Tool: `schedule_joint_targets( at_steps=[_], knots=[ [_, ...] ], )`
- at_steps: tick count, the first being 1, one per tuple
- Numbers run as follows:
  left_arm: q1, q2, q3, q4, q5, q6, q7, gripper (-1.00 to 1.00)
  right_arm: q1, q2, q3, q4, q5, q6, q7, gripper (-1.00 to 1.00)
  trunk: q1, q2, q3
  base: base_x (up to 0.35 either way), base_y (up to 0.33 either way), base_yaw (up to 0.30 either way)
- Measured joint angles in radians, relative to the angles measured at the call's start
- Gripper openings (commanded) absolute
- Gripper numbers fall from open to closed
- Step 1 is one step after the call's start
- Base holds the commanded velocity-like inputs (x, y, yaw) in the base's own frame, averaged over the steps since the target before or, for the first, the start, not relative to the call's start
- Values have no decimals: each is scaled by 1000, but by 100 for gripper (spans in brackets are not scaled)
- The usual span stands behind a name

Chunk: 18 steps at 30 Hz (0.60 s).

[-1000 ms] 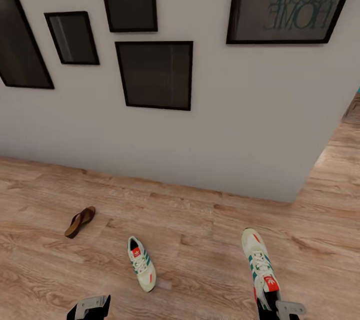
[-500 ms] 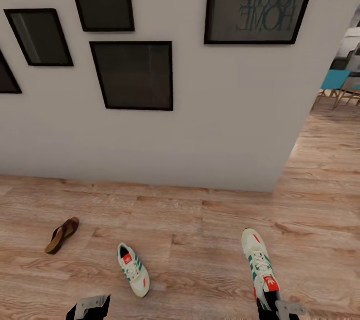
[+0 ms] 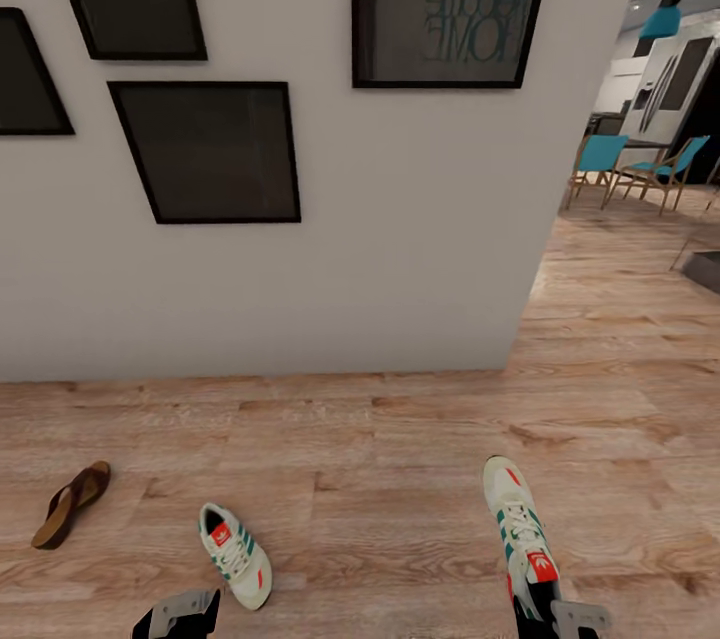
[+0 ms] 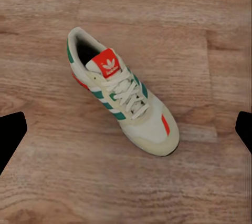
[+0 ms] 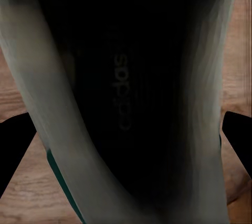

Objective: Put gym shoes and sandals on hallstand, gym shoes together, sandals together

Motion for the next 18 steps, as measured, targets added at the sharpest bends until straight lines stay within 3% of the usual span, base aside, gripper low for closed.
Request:
schedule_joint_targets(
  at_steps=[5,12,18],
  knots=[
    [0,0,0,0,0,0,0,100,0,0,0,0,0,0,0,-100,0,0,0,16,33,-267],
    [0,0,0,0,0,0,0,100,0,0,0,0,0,0,0,-100,0,0,0,80,190,-267],
    [0,0,0,0,0,0,0,100,1,0,0,0,0,0,0,-100,0,0,0,28,63,-267]
  ],
)
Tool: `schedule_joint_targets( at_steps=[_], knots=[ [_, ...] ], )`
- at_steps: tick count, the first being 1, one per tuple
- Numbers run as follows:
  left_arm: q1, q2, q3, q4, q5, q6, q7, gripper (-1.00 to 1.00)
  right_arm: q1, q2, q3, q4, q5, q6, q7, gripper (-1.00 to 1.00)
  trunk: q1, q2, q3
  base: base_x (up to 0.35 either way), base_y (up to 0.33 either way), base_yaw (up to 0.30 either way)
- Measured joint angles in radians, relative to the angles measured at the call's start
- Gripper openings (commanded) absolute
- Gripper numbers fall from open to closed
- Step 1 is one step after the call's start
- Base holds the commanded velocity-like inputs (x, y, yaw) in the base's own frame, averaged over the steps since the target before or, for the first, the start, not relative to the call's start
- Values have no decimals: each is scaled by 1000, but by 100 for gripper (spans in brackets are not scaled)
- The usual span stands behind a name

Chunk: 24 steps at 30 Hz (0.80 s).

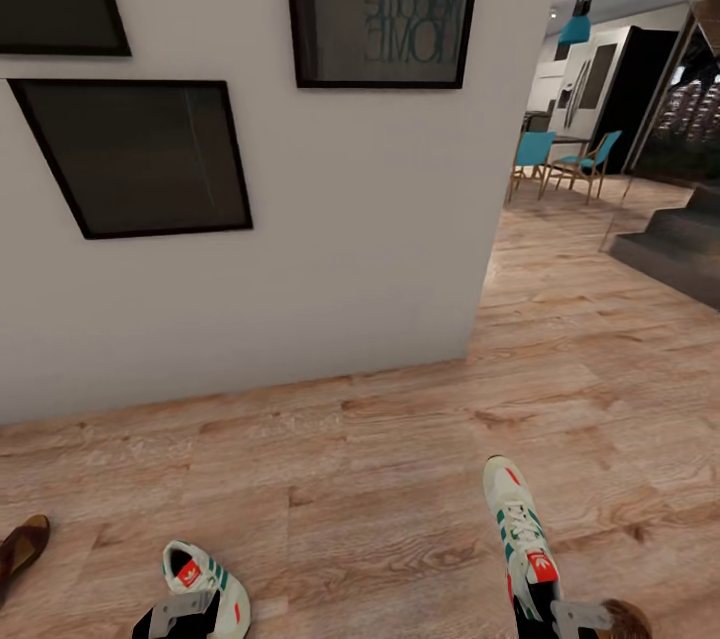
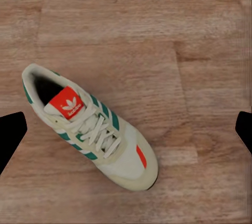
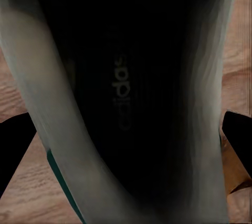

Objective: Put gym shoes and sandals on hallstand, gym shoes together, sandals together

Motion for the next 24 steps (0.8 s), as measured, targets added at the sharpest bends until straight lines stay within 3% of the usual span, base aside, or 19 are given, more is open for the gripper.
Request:
schedule_joint_targets(
  at_steps=[24],
  knots=[
    [0,0,0,0,0,0,0,100,0,0,1,0,0,0,0,-100,0,0,0,2,3,-268]
  ],
)
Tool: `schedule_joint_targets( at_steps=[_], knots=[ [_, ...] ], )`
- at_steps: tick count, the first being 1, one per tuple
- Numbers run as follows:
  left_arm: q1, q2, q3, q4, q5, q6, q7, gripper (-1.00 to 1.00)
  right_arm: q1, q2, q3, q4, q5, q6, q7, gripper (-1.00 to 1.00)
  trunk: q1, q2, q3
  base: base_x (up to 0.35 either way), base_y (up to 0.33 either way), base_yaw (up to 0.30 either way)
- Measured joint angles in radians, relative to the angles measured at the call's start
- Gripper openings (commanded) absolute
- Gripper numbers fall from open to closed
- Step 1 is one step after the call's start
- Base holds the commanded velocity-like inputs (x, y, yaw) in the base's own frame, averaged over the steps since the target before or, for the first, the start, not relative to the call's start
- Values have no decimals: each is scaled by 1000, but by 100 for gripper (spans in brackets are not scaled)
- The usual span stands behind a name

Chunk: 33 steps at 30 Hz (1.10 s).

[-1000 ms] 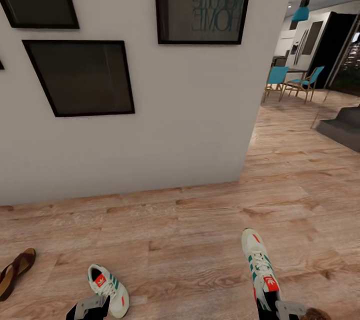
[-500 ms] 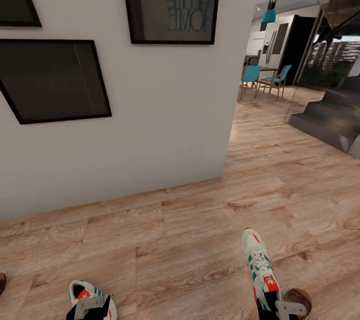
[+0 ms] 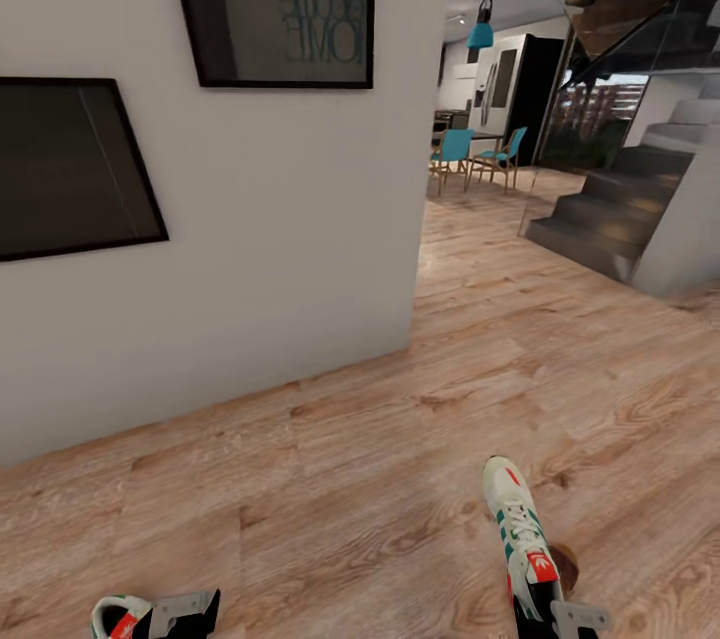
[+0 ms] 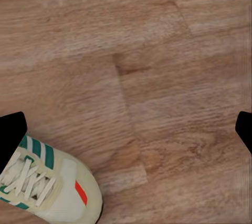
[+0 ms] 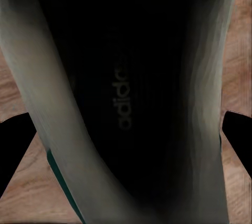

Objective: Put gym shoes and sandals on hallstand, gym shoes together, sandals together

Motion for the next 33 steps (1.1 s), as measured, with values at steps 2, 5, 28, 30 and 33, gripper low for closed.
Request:
schedule_joint_targets(
  at_steps=[2,5,28,30,33],
  knots=[
    [0,0,0,0,0,0,0,100,0,0,0,0,0,0,0,-100,0,0,0,0,0,-283],
    [0,0,0,0,0,0,0,100,0,0,0,0,0,0,0,-100,0,0,2,0,0,-287],
    [0,-1,-1,0,-1,0,0,100,0,0,-1,0,0,0,1,-100,-1,0,16,96,-11,-287],
    [0,-1,-2,0,-1,0,0,100,0,0,0,0,0,0,1,-100,-1,0,16,294,-129,-299],
    [0,-2,-2,0,-1,0,0,100,-1,0,-1,0,0,0,1,-100,-1,0,16,287,-140,-300]
  ],
)
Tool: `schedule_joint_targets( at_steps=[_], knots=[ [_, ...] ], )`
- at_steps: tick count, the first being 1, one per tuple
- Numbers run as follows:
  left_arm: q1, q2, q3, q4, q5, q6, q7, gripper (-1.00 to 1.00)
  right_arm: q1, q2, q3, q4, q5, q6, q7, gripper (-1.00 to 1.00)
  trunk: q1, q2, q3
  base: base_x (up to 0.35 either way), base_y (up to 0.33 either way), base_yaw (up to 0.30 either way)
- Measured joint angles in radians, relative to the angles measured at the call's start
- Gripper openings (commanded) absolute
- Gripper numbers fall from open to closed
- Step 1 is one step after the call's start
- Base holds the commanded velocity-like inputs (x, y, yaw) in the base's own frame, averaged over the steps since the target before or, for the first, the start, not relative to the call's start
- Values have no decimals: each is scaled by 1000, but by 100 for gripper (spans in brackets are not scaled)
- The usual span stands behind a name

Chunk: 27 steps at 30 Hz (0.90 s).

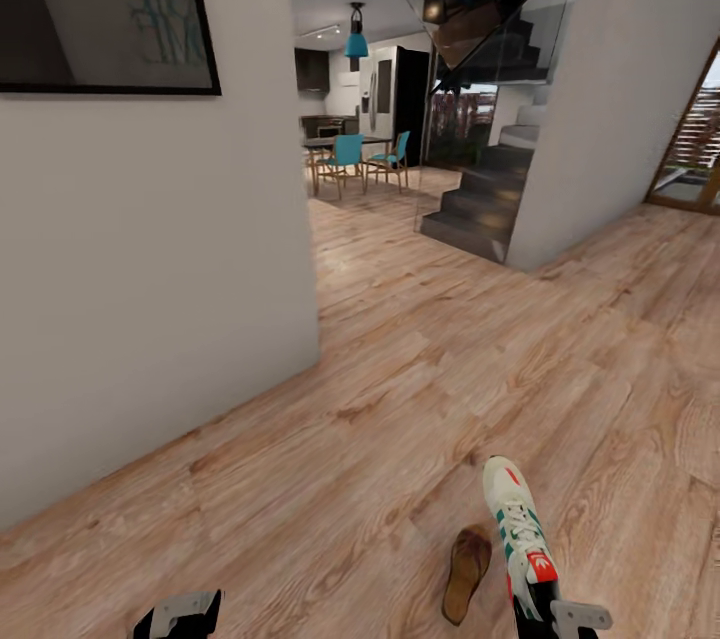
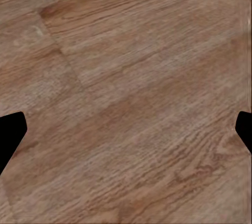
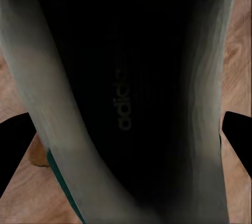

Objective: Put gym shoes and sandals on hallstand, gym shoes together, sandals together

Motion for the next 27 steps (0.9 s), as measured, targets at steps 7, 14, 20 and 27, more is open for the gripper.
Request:
schedule_joint_targets(
  at_steps=[7,14,20,27],
  knots=[
    [0,1,1,0,1,0,0,100,1,0,0,0,0,0,0,-100,0,0,0,273,-36,-300],
    [0,1,2,0,1,0,0,100,0,0,0,0,0,0,0,-100,0,0,0,86,-2,-300],
    [0,1,2,0,1,0,0,100,1,0,0,-1,0,0,0,-100,1,0,0,7,0,-300],
    [0,2,2,0,1,0,0,100,0,0,0,-1,0,0,0,-100,1,0,0,1,0,-300]
  ],
)
